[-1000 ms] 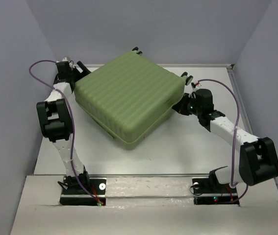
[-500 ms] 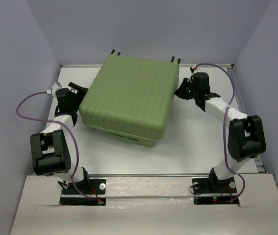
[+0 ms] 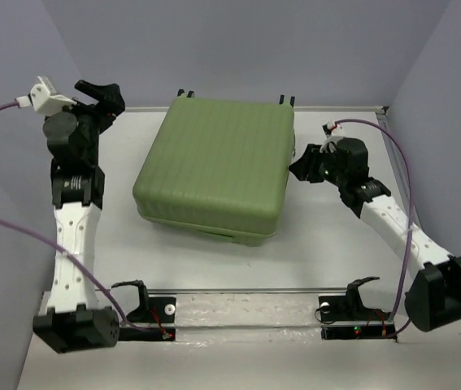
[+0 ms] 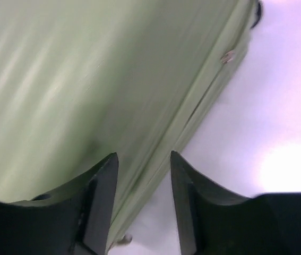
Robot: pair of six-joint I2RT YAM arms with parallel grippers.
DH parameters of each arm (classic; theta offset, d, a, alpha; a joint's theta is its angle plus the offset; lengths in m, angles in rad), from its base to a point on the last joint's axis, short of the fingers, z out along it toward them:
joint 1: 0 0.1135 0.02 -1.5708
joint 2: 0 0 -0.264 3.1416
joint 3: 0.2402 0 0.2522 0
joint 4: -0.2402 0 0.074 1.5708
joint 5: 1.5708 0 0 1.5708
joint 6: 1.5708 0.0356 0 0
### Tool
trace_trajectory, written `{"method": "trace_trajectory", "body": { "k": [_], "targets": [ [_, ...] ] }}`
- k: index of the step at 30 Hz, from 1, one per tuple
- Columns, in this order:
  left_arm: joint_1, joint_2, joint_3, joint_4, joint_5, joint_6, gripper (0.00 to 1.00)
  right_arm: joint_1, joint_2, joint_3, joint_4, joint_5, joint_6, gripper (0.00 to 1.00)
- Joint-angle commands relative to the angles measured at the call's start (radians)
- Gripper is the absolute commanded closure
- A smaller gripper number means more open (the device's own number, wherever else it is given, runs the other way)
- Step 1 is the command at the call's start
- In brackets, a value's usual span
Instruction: Pack the luggage
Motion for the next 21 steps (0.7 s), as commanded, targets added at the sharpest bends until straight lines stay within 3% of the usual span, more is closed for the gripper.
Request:
{"method": "trace_trajectory", "body": {
  "k": [1,2,5,10,16,21],
  "targets": [
    [-0.024,-0.203,-0.042,-0.063,0.065,0.102,0.01,0.03,-0.162,-0.121,0.007,-0.154,0.022,0.6],
    [-0.048,-0.234,-0.084,-0.063,0.143,0.108,0.02,0.03,-0.189,-0.193,0.019,-0.174,0.032,0.69],
    [-0.34,-0.372,-0.27,-0.124,0.145,0.137,0.09,0.061,-0.273,-0.311,0.056,-0.262,0.077,0.83],
    [-0.653,-0.587,-0.534,-0.139,0.145,0.053,0.27,0.179,-0.304,-0.343,0.18,-0.308,0.157,0.87],
    [-0.87,-0.652,-0.642,-0.196,0.173,0.004,0.33,0.263,-0.192,-0.208,0.239,-0.302,0.195,0.88],
    [-0.926,-0.621,-0.736,-0.196,0.176,0.005,0.32,0.264,-0.197,-0.241,0.336,-0.256,0.217,0.89]
  ]
}}
